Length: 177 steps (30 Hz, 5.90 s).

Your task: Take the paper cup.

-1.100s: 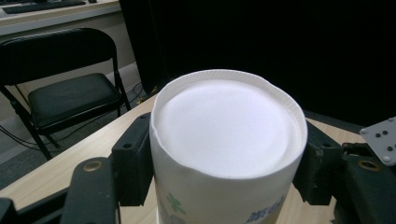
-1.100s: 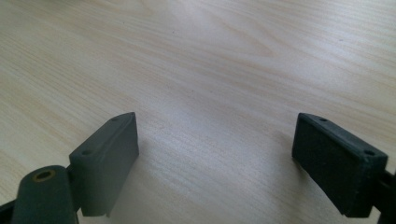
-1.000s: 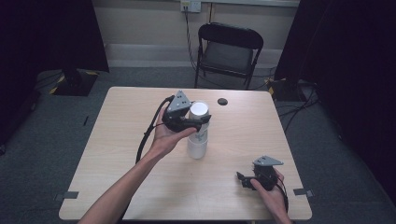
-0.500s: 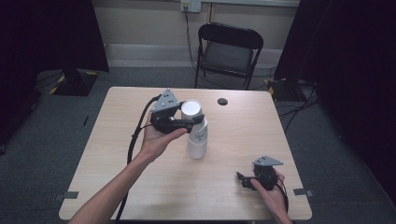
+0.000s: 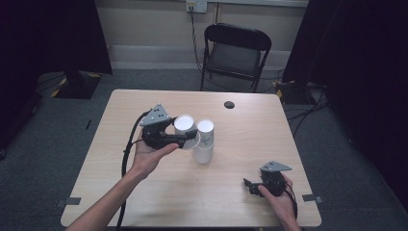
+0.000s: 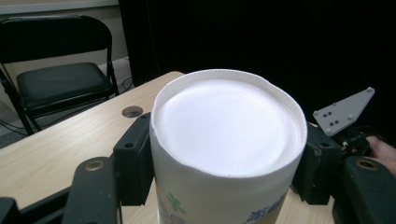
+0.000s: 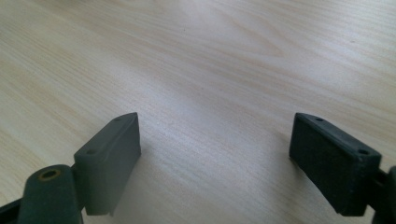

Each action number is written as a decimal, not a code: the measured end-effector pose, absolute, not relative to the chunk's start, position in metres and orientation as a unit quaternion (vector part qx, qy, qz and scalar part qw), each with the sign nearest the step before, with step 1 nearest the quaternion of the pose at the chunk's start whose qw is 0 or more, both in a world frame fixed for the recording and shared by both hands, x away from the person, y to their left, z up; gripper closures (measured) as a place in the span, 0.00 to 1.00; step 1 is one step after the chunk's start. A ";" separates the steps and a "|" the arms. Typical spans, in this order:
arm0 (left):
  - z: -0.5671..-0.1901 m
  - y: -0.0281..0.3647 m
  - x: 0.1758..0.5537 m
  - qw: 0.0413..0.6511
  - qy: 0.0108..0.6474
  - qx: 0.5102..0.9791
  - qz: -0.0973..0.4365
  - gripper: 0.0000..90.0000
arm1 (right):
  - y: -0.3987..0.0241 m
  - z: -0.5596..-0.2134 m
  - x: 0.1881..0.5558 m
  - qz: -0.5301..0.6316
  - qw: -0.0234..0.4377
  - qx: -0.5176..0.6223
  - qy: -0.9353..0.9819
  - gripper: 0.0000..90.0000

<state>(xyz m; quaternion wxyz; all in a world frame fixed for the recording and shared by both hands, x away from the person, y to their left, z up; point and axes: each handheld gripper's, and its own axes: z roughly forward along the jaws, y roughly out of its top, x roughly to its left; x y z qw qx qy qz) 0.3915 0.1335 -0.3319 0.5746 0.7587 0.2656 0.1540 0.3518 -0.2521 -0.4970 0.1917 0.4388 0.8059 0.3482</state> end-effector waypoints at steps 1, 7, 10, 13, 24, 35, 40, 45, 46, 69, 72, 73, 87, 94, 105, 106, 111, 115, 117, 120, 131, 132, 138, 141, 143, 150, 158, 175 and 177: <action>-0.336 0.137 0.390 0.572 0.264 0.762 0.151 0.38 | -0.251 -0.495 0.351 0.350 0.189 0.434 0.808 0.23; -0.346 0.146 0.383 0.570 0.268 0.763 0.148 0.38 | -0.244 -0.486 0.346 0.369 0.193 0.416 0.808 0.25; -0.352 0.152 0.379 0.577 0.275 0.757 0.136 0.38 | -0.235 -0.478 0.341 0.384 0.198 0.400 0.808 0.30; -0.359 0.154 0.377 0.582 0.281 0.754 0.116 0.38 | -0.219 -0.464 0.333 0.413 0.202 0.372 0.806 0.30; -0.379 0.153 0.366 0.577 0.273 0.766 0.077 0.38 | -0.161 -0.443 0.321 0.469 0.175 0.292 0.815 0.36; -0.386 0.158 0.360 0.596 0.294 0.747 0.036 0.39 | -0.106 -0.427 0.334 0.507 0.137 0.239 0.817 0.53; -0.386 0.159 0.360 0.600 0.297 0.743 0.025 0.38 | -0.101 -0.429 0.337 0.511 0.136 0.229 0.817 0.59; -0.385 0.154 0.359 0.606 0.295 0.739 0.007 0.38 | -0.098 -0.431 0.338 0.526 0.146 0.219 0.809 0.66; -0.385 0.154 0.359 0.606 0.295 0.739 0.007 0.38 | -0.098 -0.431 0.338 0.526 0.146 0.219 0.809 0.66; -0.387 0.151 0.356 0.646 0.306 0.693 -0.094 0.38 | -0.105 -0.419 0.332 0.582 0.181 0.198 0.767 0.89; -0.388 0.151 0.355 0.648 0.305 0.692 -0.093 0.37 | -0.105 -0.418 0.332 0.583 0.184 0.199 0.766 0.91; -0.388 0.150 0.355 0.646 0.304 0.694 -0.091 0.36 | -0.106 -0.418 0.332 0.584 0.189 0.205 0.762 0.92; -0.389 0.150 0.352 0.641 0.286 0.711 -0.045 0.23 | -0.108 -0.417 0.331 0.578 0.196 0.199 0.767 0.95; -0.388 0.152 0.351 0.638 0.281 0.717 -0.028 0.17 | -0.110 -0.416 0.332 0.577 0.189 0.204 0.768 0.96; -0.384 0.157 0.345 0.629 0.257 0.734 0.020 0.19 | -0.112 -0.413 0.331 0.555 0.188 0.197 0.786 0.97; -0.384 0.157 0.342 0.622 0.249 0.741 0.035 0.19 | -0.112 -0.412 0.331 0.551 0.186 0.200 0.789 0.97; -0.381 0.160 0.339 0.612 0.243 0.750 0.059 0.21 | -0.116 -0.409 0.334 0.534 0.185 0.206 0.799 0.97; -0.382 0.162 0.337 0.609 0.247 0.751 0.069 0.26 | -0.122 -0.405 0.338 0.530 0.182 0.213 0.801 0.97; -0.382 0.163 0.336 0.601 0.242 0.757 0.081 0.28 | -0.125 -0.402 0.340 0.526 0.182 0.218 0.802 0.97; -0.382 0.163 0.334 0.590 0.233 0.768 0.092 0.33 | -0.127 -0.398 0.343 0.518 0.176 0.226 0.806 0.97; -0.388 0.162 0.333 0.540 0.201 0.803 0.151 0.32 | -0.130 -0.405 0.353 0.482 0.136 0.257 0.827 0.97; -0.388 0.162 0.333 0.540 0.201 0.803 0.151 0.29 | -0.130 -0.405 0.353 0.482 0.136 0.257 0.827 0.97; -0.387 0.161 0.332 0.540 0.181 0.808 0.154 0.27 | -0.123 -0.418 0.357 0.453 0.109 0.263 0.845 0.97; -0.387 0.160 0.332 0.541 0.173 0.809 0.149 0.26 | -0.119 -0.420 0.357 0.445 0.101 0.262 0.851 0.97; -0.388 0.156 0.330 0.543 0.163 0.811 0.143 0.25 | -0.114 -0.423 0.357 0.436 0.097 0.259 0.856 0.97; -0.389 0.151 0.328 0.550 0.152 0.811 0.131 0.24 | -0.104 -0.429 0.357 0.419 0.083 0.257 0.867 0.97; -0.397 0.141 0.325 0.515 0.107 0.839 0.137 0.23 | -0.094 -0.433 0.354 0.404 0.068 0.244 0.879 0.97; -0.415 0.129 0.320 0.412 0.007 0.892 0.184 0.19 | -0.083 -0.435 0.350 0.382 0.055 0.220 0.896 0.97; -0.417 0.127 0.319 0.410 0.008 0.893 0.186 0.19 | -0.084 -0.434 0.351 0.380 0.052 0.220 0.897 0.97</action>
